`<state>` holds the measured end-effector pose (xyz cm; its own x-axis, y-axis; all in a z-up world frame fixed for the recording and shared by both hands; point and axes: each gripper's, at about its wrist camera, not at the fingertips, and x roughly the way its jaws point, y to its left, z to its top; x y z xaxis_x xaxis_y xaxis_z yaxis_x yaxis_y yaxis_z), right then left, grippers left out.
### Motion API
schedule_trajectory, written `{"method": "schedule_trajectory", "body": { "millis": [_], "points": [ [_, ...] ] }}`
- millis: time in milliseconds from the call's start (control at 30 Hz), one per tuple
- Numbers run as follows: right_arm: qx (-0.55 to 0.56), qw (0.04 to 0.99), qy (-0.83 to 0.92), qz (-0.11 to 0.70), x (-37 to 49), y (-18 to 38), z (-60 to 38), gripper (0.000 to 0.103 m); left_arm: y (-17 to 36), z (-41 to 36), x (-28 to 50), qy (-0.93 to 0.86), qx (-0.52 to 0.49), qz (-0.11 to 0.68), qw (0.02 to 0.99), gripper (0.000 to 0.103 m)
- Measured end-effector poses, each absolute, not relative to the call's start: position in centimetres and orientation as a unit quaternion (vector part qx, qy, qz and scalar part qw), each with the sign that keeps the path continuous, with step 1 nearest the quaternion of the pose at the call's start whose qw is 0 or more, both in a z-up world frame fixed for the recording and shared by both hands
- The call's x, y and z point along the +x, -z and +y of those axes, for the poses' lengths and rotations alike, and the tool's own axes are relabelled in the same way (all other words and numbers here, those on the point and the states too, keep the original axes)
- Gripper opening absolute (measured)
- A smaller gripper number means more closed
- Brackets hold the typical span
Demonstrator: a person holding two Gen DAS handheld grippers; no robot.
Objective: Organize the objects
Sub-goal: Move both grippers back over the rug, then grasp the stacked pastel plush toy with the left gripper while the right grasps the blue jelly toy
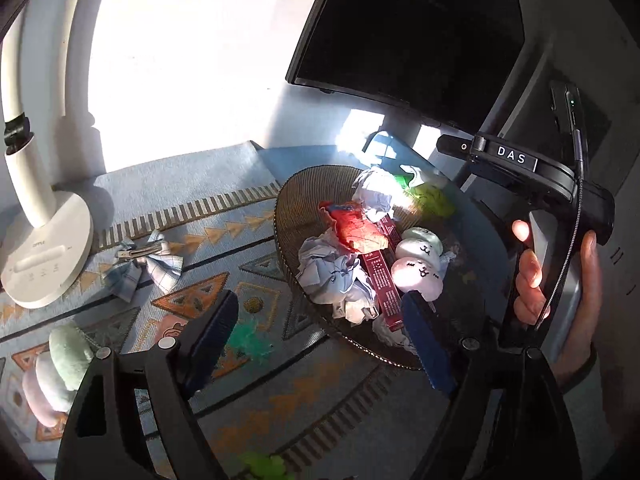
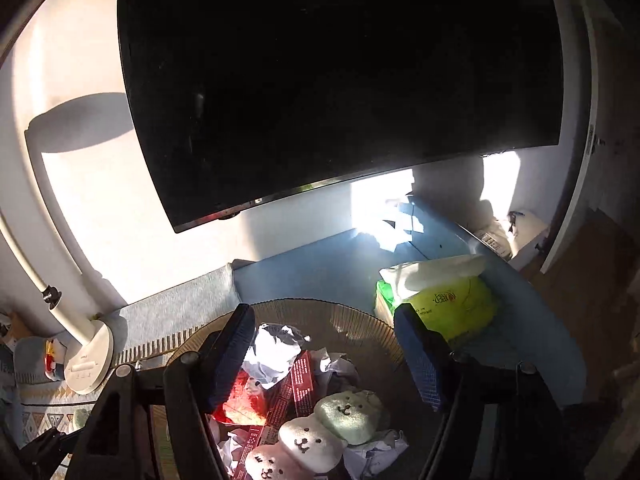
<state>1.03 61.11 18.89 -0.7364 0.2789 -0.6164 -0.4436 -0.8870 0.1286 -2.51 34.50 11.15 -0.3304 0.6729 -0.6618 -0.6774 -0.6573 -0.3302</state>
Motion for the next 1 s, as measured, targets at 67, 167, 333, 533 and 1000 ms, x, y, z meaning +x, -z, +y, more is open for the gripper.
{"method": "schedule_trajectory", "body": {
  "millis": [67, 167, 333, 533, 1000],
  "points": [
    [-0.304, 0.175, -0.926, 0.139, 2.0, -19.2, 59.9, 0.076, -11.4, 32.9, -1.7, -0.834, -0.390, 0.014, 0.389, 0.083],
    [-0.307, 0.140, -0.933, 0.122, 3.9, -18.9, 56.4, 0.080, -11.0, 30.7, 0.3, -0.876, -0.368, 0.056, 0.308, 0.083],
    [-0.321, 0.053, -0.940, 0.106, 8.8, -15.8, 48.0, 0.086, -9.1, 25.9, 3.1, -0.903, -0.366, 0.074, 0.213, 0.083],
    [-0.340, 0.010, -0.937, 0.080, 10.7, -11.8, 41.4, 0.087, -7.3, 21.0, 4.2, -0.906, -0.386, 0.063, 0.162, 0.083],
    [-0.373, 0.019, -0.926, 0.057, 8.3, -4.5, 39.7, 0.087, -3.3, 13.6, 2.2, -0.920, -0.383, 0.023, 0.084, 0.083]
  ]
}}
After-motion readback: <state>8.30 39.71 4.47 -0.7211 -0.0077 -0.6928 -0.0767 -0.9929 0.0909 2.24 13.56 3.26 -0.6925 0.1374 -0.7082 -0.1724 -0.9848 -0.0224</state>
